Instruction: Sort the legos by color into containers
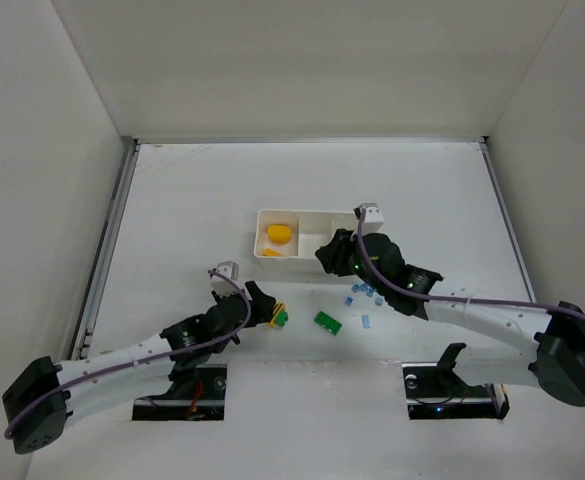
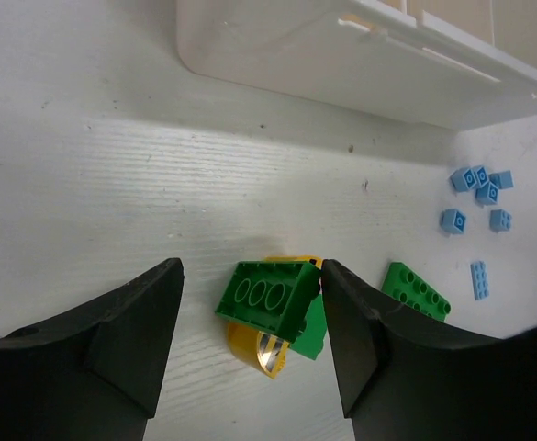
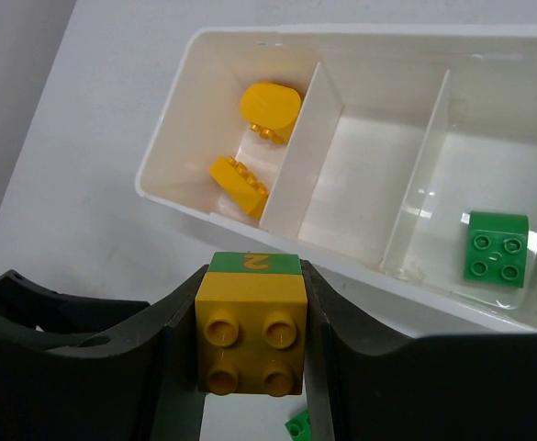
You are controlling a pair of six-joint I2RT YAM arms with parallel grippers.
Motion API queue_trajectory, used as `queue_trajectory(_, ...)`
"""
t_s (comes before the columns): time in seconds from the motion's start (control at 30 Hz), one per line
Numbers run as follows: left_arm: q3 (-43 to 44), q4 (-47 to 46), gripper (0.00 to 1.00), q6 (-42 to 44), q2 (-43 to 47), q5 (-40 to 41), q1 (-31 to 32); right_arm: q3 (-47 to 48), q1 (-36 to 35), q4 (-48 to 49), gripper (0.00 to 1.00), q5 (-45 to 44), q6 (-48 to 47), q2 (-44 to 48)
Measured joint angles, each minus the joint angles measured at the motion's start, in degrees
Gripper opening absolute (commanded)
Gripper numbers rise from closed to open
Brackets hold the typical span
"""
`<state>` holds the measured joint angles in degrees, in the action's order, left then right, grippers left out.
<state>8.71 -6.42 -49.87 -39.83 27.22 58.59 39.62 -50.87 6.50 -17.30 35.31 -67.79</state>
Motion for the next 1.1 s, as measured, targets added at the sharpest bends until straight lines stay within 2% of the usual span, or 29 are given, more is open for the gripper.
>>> queue_trajectory(0.17, 1.18, 3.61, 0.58, 1.84, 4.81, 1.11, -0.59, 0.76, -1.05, -0.04, 0.30, 0.70, -0.20, -0.11)
queue_trajectory(0.3, 5.38, 5.84, 0.56, 3.58, 7.21, 2.73, -0.72, 0.85, -1.64, 0.46, 0.33, 2.62, 0.28, -0.26)
queue_trajectory(0.5, 10.23, 3.28, 0.62, 6.21, 7.21, 3.93, 0.31, 0.90, -1.73, 3.06, 0.36, 8.52, 3.87, -1.49)
queue_trajectory(0.7, 10.51, -4.96, 0.64, 12.37, 4.15, 4.96, 2.19, 2.19, -0.63, 6.80, 0.39, 16.63, 11.82, -2.47)
queue_trajectory(1.1, 10.32, -31.67, 0.66, 32.20, -3.56, 4.22, 7.54, 2.21, 5.49, 15.80, 0.38, 30.14, 29.86, -5.18)
